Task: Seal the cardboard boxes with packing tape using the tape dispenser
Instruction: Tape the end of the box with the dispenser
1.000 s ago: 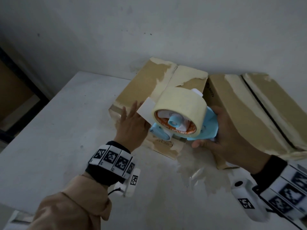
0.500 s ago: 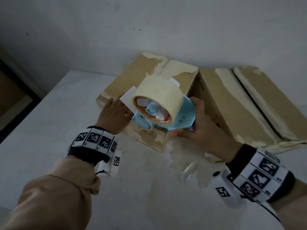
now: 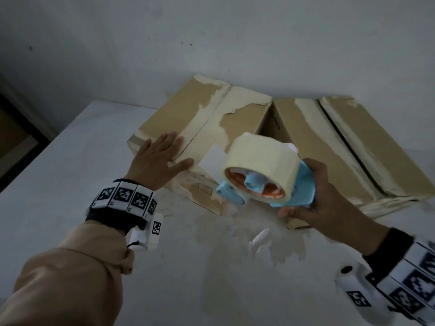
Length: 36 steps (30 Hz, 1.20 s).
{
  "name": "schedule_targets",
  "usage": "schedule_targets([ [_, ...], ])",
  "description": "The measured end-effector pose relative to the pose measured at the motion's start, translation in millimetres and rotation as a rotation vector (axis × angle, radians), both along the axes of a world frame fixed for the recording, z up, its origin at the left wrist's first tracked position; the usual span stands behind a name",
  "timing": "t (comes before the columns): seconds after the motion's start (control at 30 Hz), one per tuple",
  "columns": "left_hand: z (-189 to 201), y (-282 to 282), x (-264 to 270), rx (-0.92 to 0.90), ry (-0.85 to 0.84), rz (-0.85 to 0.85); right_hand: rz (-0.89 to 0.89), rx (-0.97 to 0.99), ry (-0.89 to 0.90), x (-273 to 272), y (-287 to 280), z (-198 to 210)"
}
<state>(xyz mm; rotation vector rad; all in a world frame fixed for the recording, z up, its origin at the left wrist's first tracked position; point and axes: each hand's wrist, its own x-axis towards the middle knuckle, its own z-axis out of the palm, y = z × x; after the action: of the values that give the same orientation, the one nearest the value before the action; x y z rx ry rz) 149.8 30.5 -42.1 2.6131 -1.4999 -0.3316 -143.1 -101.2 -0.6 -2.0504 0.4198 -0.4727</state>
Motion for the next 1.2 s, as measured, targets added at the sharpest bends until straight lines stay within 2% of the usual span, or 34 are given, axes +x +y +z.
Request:
schedule_targets([
  [0.57,6,-4,-3,0.011,0.026,0.029,-0.079,0.055,-0.054,-9,10,-16],
  [0.67,17,-13,-18,0.086,-0.032,0.061,-0.117,0.037,-0.058,-10,12,-21],
  [0.77,15,-24,-46,0.096,-0.11,-0.048,-0.122,0.041,-0.061,-9,12,-21],
  [0.9,11,-24,-57,0.088,-0.048,-0.052,-0.112,0.047,-0.051,-10,10,-23],
  [1.2,13,-23,-56,0.083,-0.021,-0.041,-0.114,0.034,-0.073,-16,11,-26],
])
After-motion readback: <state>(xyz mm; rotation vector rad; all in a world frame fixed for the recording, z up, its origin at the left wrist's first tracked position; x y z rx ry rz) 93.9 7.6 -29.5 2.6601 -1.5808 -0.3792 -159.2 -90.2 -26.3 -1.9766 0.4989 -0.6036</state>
